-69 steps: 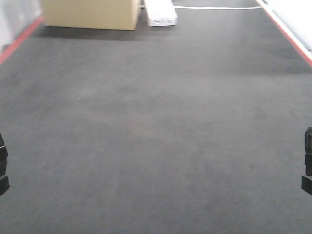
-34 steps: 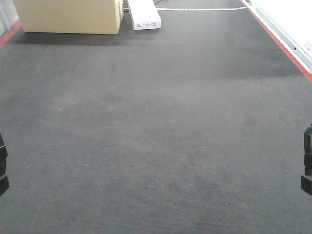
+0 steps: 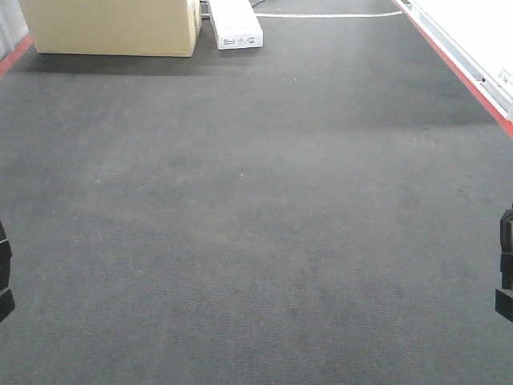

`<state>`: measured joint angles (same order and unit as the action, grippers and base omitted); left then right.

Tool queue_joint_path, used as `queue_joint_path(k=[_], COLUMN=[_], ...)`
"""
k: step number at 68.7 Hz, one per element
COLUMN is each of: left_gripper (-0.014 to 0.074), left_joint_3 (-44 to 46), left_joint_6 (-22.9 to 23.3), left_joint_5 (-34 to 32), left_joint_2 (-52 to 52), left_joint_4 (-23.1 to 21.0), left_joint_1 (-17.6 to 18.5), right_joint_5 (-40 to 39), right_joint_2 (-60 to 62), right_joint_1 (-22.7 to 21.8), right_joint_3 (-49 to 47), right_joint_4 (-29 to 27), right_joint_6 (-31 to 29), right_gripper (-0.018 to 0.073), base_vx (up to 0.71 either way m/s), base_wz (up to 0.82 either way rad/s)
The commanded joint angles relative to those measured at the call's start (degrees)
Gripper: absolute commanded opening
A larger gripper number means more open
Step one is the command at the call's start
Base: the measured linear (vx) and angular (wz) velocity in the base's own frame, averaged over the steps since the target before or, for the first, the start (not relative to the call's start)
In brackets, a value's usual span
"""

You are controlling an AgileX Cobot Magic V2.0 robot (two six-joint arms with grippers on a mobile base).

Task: Move and align brake pads A on conveyor
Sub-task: 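Position both held brake pads above the dark conveyor belt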

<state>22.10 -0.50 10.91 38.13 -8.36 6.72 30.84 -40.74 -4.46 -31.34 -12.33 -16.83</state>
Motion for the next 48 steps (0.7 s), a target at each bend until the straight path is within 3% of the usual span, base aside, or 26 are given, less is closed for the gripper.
queue_joint_path(k=[1, 37, 48], left_gripper=[0.0104, 0.0104, 0.0104], left_joint_3=[2.0, 2.0, 3.8], left_joint_6=[0.1, 0.1, 0.0], left_joint_5=[-5.2, -5.7, -0.2], left_joint_2=[-0.2, -0.2, 0.3], left_joint_4=[-0.6, -0.6, -0.6], left_joint_1=[0.4, 0.4, 1.7], right_joint_5=[-4.6, -4.6, -4.6], right_joint_2=[0.2, 0.2, 0.2], right_joint_1=[-0.2, -0.2, -0.2], right_joint_3=[-1.8, -1.8, -1.8], right_joint_4=[-0.7, -0.8, -0.8], right_joint_6=[-0.2, -0.2, -0.2], right_gripper=[-0.0006, -0.0006, -0.0006], base_vx=[0.00, 0.00, 0.00], base_wz=[0.00, 0.00, 0.00])
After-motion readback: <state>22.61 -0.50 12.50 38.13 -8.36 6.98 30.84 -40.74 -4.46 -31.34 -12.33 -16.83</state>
